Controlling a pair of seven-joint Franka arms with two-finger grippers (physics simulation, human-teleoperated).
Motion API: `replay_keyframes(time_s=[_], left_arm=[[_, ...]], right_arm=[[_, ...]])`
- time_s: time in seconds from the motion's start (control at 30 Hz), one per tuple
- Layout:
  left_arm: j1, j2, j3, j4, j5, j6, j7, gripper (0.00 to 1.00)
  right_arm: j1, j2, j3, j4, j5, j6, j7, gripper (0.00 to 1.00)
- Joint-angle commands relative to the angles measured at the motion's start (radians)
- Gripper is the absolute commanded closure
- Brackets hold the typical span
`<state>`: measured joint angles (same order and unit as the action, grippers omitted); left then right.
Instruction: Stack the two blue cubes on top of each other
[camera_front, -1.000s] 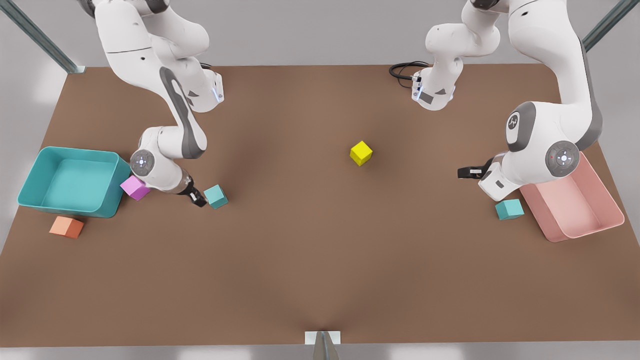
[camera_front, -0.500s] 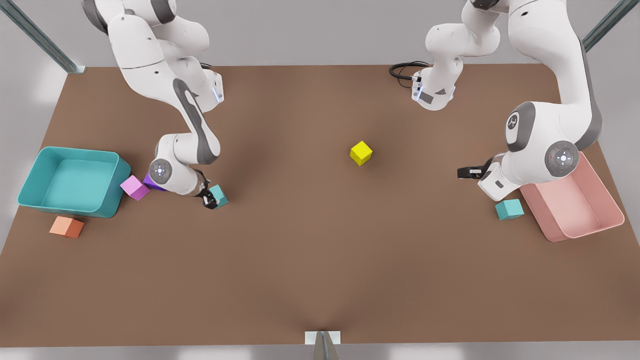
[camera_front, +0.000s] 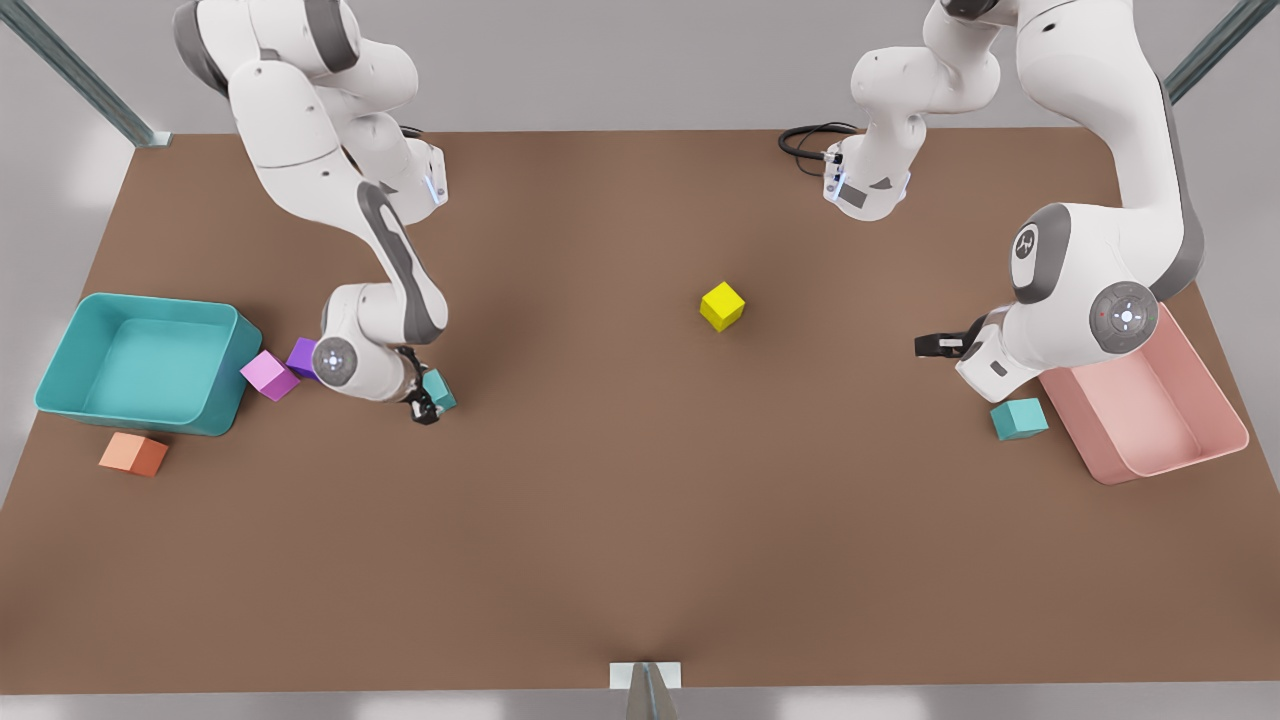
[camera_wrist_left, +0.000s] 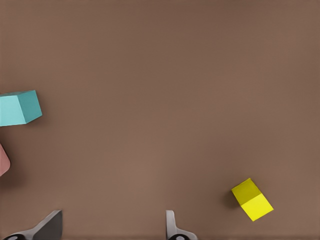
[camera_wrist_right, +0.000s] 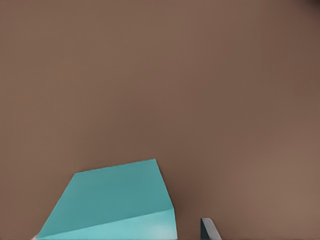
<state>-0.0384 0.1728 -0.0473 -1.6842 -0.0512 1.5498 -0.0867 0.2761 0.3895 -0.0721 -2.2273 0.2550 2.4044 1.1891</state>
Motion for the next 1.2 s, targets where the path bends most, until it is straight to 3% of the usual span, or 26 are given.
replay_keyframes(time_s=[0.0,0.13,0.2,0.27,0.33,0.37,0.5,0.63,0.77,0.87,0.93,1.17], left_arm=[[0.0,-0.001,0.0,0.0,0.001,0.0,-0.001,0.0],[0.0,-0.001,0.0,0.001,0.001,0.0,-0.001,0.0],[-0.001,-0.001,0.0,0.001,0.002,0.0,-0.001,0.0],[0.0,-0.001,0.0,0.001,0.002,0.0,-0.001,0.0],[0.0,-0.001,0.0,0.0,0.002,0.0,-0.001,0.0],[0.0,-0.001,0.0,0.0,0.002,0.0,-0.001,0.0],[-0.001,-0.001,0.0,0.001,0.002,0.0,-0.001,0.0],[-0.005,-0.001,0.0,0.001,0.002,0.0,-0.005,0.0],[0.024,0.206,0.003,0.093,0.017,0.013,-0.005,0.0],[0.1,0.246,0.089,-0.041,0.045,0.324,0.183,0.0],[0.141,0.248,0.09,-0.13,0.044,0.486,0.215,0.0],[0.241,0.32,0.106,-0.132,0.047,0.553,0.352,0.0]], right_arm=[[0.0,0.011,0.0,0.009,0.0,0.001,0.058,0.0],[0.011,0.029,0.002,0.028,0.0,-0.001,0.056,0.0],[0.011,0.029,0.002,0.028,0.0,-0.002,0.049,0.05],[0.008,0.028,0.002,0.029,0.001,-0.014,0.009,0.33],[0.005,0.02,0.002,0.047,0.0,-0.039,0.007,0.37],[0.002,0.02,0.002,0.089,0.001,-0.108,0.007,0.44],[0.074,0.018,0.002,0.23,0.09,-0.243,0.063,0.44],[0.319,0.1,0.0,0.408,0.153,-0.212,0.469,0.44],[0.426,0.195,0.0,0.604,0.15,-0.192,0.754,0.43],[0.466,0.316,-0.002,0.785,0.144,-0.18,0.926,0.43],[0.489,0.37,-0.002,0.825,0.142,-0.104,0.986,0.43],[0.574,0.479,-0.008,0.83,0.141,0.079,1.112,0.4]])
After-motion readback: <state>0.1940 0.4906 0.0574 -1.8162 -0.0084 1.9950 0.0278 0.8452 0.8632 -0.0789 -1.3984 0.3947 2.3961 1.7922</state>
